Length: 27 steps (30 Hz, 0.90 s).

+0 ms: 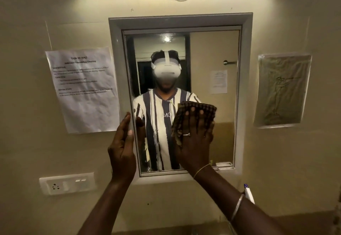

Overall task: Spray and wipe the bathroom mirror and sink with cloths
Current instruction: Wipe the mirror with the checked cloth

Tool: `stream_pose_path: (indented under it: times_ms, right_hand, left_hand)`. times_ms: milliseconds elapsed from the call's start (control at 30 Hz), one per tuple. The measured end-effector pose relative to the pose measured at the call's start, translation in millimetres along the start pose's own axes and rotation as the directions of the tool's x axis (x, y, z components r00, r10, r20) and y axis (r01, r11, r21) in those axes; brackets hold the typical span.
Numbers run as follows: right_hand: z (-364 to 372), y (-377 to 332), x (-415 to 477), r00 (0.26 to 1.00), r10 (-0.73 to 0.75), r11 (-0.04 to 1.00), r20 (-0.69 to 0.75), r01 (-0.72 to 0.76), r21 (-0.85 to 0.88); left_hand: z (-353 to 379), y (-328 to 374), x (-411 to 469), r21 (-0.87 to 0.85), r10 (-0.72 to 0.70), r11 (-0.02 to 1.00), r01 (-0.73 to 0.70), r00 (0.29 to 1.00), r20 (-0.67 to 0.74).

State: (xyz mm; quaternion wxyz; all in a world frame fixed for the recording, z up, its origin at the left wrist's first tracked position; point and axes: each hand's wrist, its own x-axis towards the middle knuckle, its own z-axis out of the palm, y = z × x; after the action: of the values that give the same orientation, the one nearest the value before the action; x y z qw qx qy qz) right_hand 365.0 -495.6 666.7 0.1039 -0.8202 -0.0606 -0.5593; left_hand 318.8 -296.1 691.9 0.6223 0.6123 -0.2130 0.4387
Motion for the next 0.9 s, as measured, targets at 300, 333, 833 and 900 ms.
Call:
stream_pose_path:
  times_ms: [300,333,833,900]
  right_hand:
    - [29,-87,-23,0.934,-0.336,0.941,0.124,0.328,0.081]
    - [29,-90,-24,0.932,-0.342,0.939,0.121,0.333,0.088]
    - [-13,75,-54,0.986,0.167,0.986,0.021,-0.166,-0.03]
    - [-12,77,-60,0.978,0.206,0.978,0.03,-0.204,-0.049]
  left_hand:
    - [-9,1,4,-0.055,-0.052,0.997,0.055,0.997,0.052]
    - [-9,1,5,-0.063,-0.057,0.996,0.061,0.997,0.054]
    - [-5,-5,1,-0.018,-0.03,0.999,0.03,0.999,0.018]
    - [-4,-7,1,-0.023,-0.026,0.999,0.027,1.0,0.012]
